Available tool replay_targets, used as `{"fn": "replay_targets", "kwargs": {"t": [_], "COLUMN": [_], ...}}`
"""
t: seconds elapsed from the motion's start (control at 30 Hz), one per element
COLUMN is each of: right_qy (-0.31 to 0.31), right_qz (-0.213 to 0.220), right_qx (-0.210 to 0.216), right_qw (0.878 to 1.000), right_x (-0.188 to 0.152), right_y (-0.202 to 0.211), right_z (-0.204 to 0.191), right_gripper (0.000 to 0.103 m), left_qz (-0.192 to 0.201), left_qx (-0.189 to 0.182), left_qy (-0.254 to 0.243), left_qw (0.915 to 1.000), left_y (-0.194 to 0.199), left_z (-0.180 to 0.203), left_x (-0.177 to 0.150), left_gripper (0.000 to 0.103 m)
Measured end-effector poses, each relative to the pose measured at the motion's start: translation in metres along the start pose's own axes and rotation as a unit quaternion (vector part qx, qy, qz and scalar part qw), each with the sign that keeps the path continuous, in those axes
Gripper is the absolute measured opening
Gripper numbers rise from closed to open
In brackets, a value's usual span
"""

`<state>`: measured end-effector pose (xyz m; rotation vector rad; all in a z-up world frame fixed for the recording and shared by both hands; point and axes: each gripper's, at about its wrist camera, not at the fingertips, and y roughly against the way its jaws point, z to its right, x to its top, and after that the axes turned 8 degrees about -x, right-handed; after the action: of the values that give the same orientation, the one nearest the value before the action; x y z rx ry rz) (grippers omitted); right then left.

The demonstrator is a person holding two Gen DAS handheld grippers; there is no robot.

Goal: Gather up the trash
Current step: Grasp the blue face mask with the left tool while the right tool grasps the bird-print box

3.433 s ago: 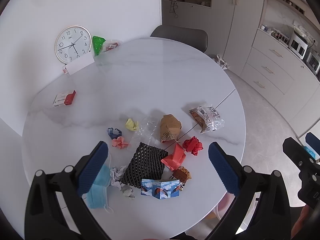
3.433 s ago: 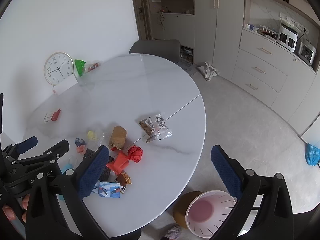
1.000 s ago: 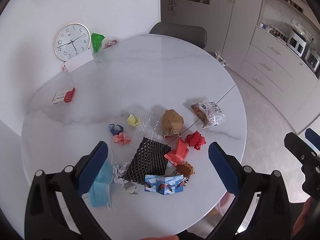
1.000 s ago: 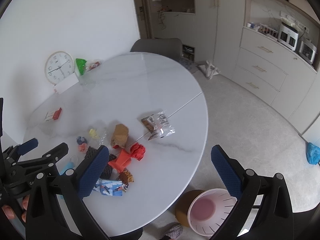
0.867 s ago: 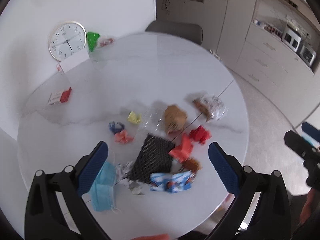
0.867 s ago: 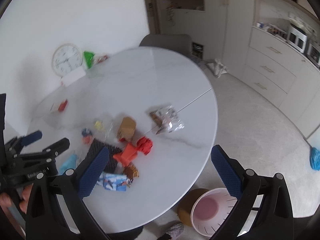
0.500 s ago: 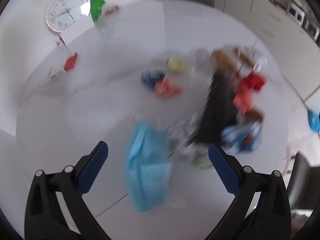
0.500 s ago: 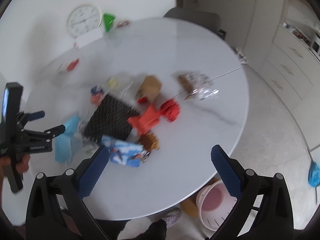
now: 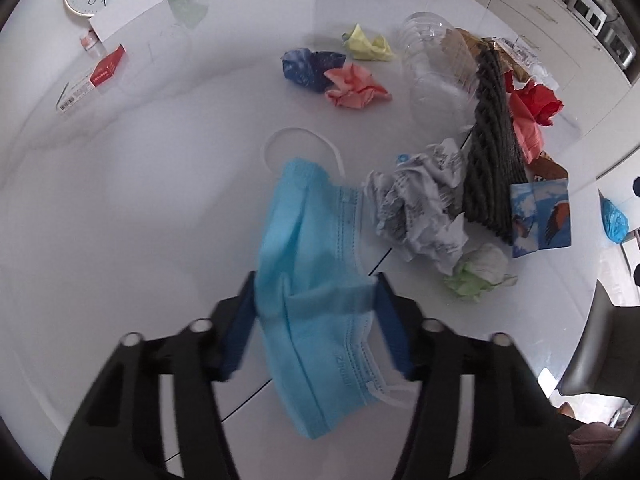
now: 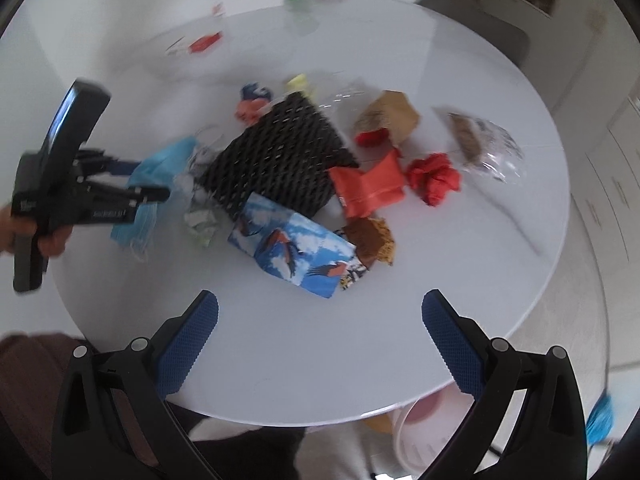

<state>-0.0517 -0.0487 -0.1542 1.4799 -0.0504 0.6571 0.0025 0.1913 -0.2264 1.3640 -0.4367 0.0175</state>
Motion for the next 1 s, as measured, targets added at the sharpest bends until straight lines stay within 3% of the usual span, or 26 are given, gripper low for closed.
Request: {"fn": "replay_targets", "kwargs": {"t": [0.07, 0.2, 0.37, 0.47, 0.5, 0.57, 0.73, 0.83, 1.0], "right_qy": [0.044, 0.158, 0.32, 0.349, 0.352, 0.347, 0.285, 0.203, 0.054], "right_qz": [0.0, 0.002, -0.009, -0.021, -0.025, -0.026, 0.003, 0.024, 0.059], "right_qx": [0.002, -0.016, -0.065, -0.061, -0.057, -0.043, 0.009, 0.056, 0.106], "right_qw": [0.999, 0.987, 0.945, 0.935, 0.934, 0.936, 0.959, 0.977, 0.991], "right_x": [0.003, 0.01, 0.012, 0.013, 0.015, 0.019, 0.03, 0.035, 0.032], "right_y": [-0.006, -0.022, -0.059, -0.073, -0.076, -0.076, -0.049, -0.023, 0.014], "right_z": [-0.008, -0.031, -0.067, -0.074, -0.076, -0.077, -0.069, -0.051, -0.007], "right_gripper": [0.101, 0.097, 0.086, 0.065, 0.053, 0.051, 0.051, 0.051, 0.051], "left_qz": [0.004, 0.015, 0.03, 0.041, 0.046, 0.055, 0.081, 0.096, 0.108], "left_qx": [0.0, -0.012, -0.014, -0.012, -0.01, -0.006, 0.005, 0.006, -0.002], "left_qy": [0.003, 0.023, 0.034, 0.045, 0.05, 0.058, 0.07, 0.066, 0.028], "left_qw": [1.0, 0.9996, 0.9989, 0.998, 0.9976, 0.9968, 0.9943, 0.9932, 0.9937], "left_y": [0.001, 0.008, 0.026, 0.041, 0.047, 0.058, 0.091, 0.11, 0.129], "left_z": [-0.003, -0.012, -0.018, -0.021, -0.022, -0.023, -0.017, -0.004, 0.037], "left_x": [-0.002, -0.004, -0.01, -0.014, -0.016, -0.017, -0.016, -0.012, 0.0], "left_gripper": [0.035, 0.027, 0.023, 0.022, 0.022, 0.022, 0.022, 0.022, 0.022]}}
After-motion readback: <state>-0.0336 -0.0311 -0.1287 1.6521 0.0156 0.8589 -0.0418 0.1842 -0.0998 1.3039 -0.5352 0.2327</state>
